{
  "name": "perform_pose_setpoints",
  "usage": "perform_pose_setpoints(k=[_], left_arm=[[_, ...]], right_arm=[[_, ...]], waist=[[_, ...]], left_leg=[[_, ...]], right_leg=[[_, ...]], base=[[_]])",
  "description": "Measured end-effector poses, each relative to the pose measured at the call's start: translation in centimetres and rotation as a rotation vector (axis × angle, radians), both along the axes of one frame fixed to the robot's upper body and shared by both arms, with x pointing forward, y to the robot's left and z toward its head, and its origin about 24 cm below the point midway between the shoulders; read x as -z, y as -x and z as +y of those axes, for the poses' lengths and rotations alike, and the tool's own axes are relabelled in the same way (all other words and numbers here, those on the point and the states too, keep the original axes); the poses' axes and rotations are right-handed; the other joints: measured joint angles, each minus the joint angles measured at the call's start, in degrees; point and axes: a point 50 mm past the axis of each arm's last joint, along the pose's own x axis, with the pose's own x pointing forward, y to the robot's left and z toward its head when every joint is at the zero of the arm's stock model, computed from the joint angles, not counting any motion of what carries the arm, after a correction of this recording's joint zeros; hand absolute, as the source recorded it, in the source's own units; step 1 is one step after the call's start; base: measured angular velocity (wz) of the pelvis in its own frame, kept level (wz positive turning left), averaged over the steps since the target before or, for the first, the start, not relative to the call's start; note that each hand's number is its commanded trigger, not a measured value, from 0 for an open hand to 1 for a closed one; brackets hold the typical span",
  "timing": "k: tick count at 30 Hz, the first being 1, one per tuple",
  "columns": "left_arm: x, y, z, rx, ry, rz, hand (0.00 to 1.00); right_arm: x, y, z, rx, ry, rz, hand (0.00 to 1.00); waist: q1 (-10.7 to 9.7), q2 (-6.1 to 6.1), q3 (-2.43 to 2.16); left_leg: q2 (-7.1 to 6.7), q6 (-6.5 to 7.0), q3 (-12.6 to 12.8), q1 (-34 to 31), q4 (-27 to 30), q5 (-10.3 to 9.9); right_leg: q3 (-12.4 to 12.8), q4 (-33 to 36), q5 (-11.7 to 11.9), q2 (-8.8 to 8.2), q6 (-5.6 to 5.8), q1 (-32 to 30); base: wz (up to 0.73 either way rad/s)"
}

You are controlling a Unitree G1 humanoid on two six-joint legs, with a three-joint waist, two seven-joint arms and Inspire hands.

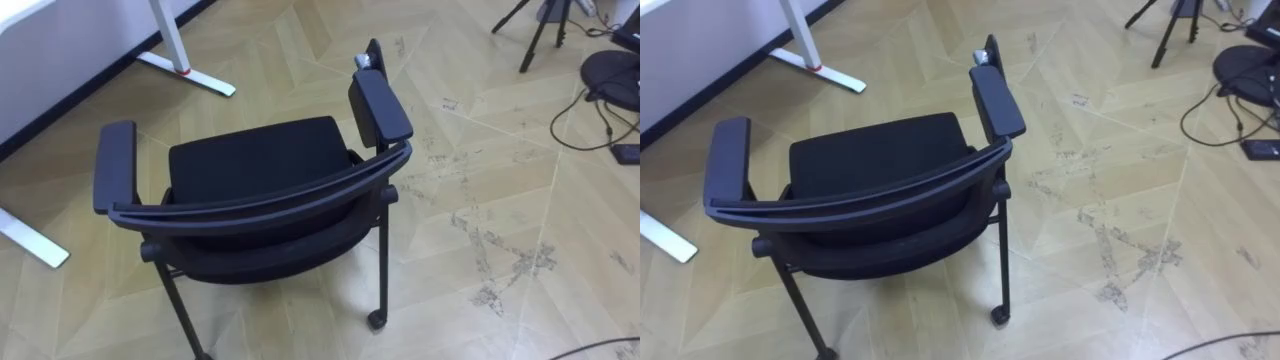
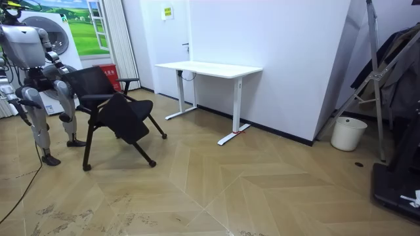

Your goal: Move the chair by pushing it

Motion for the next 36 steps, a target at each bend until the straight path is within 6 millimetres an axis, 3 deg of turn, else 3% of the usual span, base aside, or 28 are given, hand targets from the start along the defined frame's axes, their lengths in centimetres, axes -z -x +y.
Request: perform_pose_setpoints(k=[17,26,36], left_arm=[[-0.1,0.1,0.5,-0.032,-0.021,-0.019,0.0],[-0.1,0.6,0.6,-0.05,-0.038,-0.008,0.0],[-0.2,1.7,2.0,-0.303,-0.098,-0.012,0.0]], right_arm=[[-0.3,-0.1,-1.2,0.071,0.147,-0.002,0.0],[-0.2,1.0,-1.4,0.084,0.19,0.043,0.0],[-0.2,1.8,-1.6,0.14,0.216,0.073,0.0]], waist=[[-0.2,0.15,-0.01],[0.1,-0.01,0.04],[0.2,0.25,-0.07]], left_leg=[[-0.01,0.0,0.0,0.1,0.0,0.0],[-0.02,0.0,0.1,0.2,-0.1,0.0],[-0.08,0.0,0.1,1.9,-0.6,0.0]], right_leg=[[0.1,0.0,0.0,-0.01,0.0,0.0],[0.2,0.0,0.0,-0.01,0.01,-0.2],[0.1,-0.2,-0.1,-0.01,0.06,1.6]], base=[[0.0],[0.0],[0.0]])
